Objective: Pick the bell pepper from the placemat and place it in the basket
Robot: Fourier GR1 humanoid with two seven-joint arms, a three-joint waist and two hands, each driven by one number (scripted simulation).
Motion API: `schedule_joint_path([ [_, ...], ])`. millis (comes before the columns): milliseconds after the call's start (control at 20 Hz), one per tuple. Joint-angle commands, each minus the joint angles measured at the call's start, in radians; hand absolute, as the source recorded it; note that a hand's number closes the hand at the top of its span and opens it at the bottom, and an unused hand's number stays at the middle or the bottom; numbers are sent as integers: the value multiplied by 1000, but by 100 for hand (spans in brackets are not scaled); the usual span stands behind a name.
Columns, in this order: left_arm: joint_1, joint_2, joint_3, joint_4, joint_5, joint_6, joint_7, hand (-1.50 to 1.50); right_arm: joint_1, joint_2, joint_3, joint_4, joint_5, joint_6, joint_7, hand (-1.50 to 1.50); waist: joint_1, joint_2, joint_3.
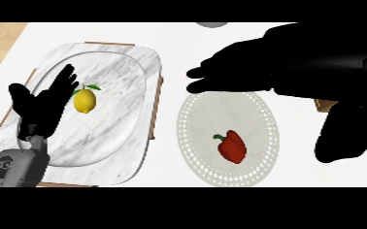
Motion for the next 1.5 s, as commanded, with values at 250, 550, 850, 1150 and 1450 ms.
schedule_joint_path([
  [250,-35,14,31,-47,-1,-11,81,0,120,-29,-167,87,-19,118,-172,-150,1,3,2],
  [550,6,-1,46,-34,-7,-39,13,0,306,11,-198,43,195,122,-383,-150,10,7,3],
  [850,3,-21,27,-86,-25,-25,71,0,426,102,-94,48,429,-72,-541,-150,15,7,3],
  [1150,-28,9,81,-6,-14,-75,35,0,475,182,15,167,546,-227,-664,-150,8,6,2],
  [1450,47,-51,57,-77,-55,-31,37,0,591,210,110,233,694,-364,-773,-150,5,2,2],
])
